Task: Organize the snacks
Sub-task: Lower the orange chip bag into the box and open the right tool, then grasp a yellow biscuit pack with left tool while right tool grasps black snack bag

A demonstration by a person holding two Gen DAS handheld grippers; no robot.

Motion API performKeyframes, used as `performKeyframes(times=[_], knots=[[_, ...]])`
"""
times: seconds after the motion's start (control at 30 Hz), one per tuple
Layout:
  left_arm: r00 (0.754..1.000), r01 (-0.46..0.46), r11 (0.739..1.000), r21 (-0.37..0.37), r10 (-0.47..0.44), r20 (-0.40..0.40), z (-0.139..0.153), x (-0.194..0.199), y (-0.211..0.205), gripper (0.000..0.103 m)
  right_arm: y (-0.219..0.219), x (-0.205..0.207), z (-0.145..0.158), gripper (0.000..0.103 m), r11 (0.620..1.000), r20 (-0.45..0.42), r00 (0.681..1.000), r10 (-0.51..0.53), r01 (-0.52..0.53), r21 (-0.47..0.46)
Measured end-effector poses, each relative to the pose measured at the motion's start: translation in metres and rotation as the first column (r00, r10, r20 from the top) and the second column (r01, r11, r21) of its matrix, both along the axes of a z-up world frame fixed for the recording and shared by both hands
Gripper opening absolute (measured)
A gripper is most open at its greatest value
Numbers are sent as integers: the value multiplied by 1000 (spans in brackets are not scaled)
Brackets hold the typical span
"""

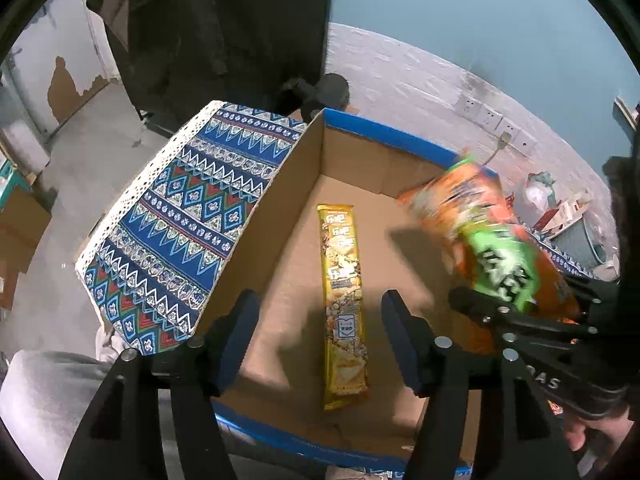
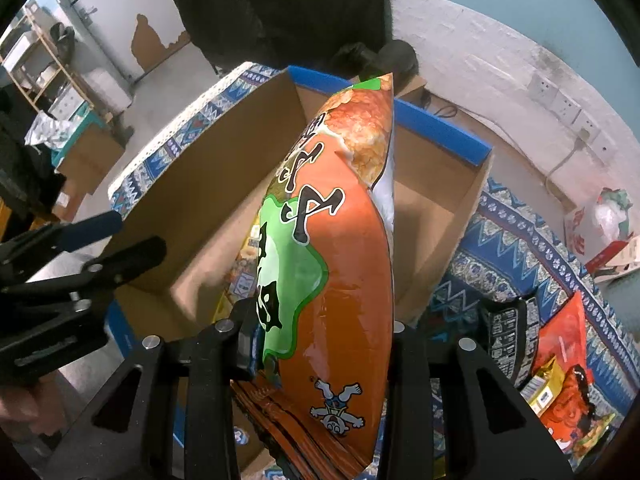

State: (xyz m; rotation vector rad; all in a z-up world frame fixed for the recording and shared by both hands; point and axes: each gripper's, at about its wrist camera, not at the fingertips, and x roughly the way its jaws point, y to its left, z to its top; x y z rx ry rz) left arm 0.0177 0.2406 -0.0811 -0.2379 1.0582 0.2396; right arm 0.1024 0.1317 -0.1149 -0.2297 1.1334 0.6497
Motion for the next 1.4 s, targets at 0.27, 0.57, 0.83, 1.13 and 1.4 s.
performKeyframes(times=[0.27, 0.57, 0.83, 1.13, 1.4], knots=[[1000, 22, 1000, -7, -22, 14, 7, 3, -11, 65, -11, -8, 14, 61, 1000, 28, 999, -25, 25, 17], [996, 84, 996, -25, -84, 31, 17, 9, -43, 66, -53, -27, 47, 76, 997, 98, 993, -73, 69, 43], [984, 177, 983, -56, -176, 30, 17, 12, -88, 68, -112, -36, 57, 77, 985, 122, 978, -170, 168, 21], [955, 296, 954, -51, -296, 15, 17, 14, -145, 74, -196, -47, 57, 80, 955, 127, 947, -295, 297, -3], [920, 392, 920, -32, -392, -21, 12, 15, -197, 77, -261, -56, 42, 81, 917, 103, 914, -394, 398, -30]])
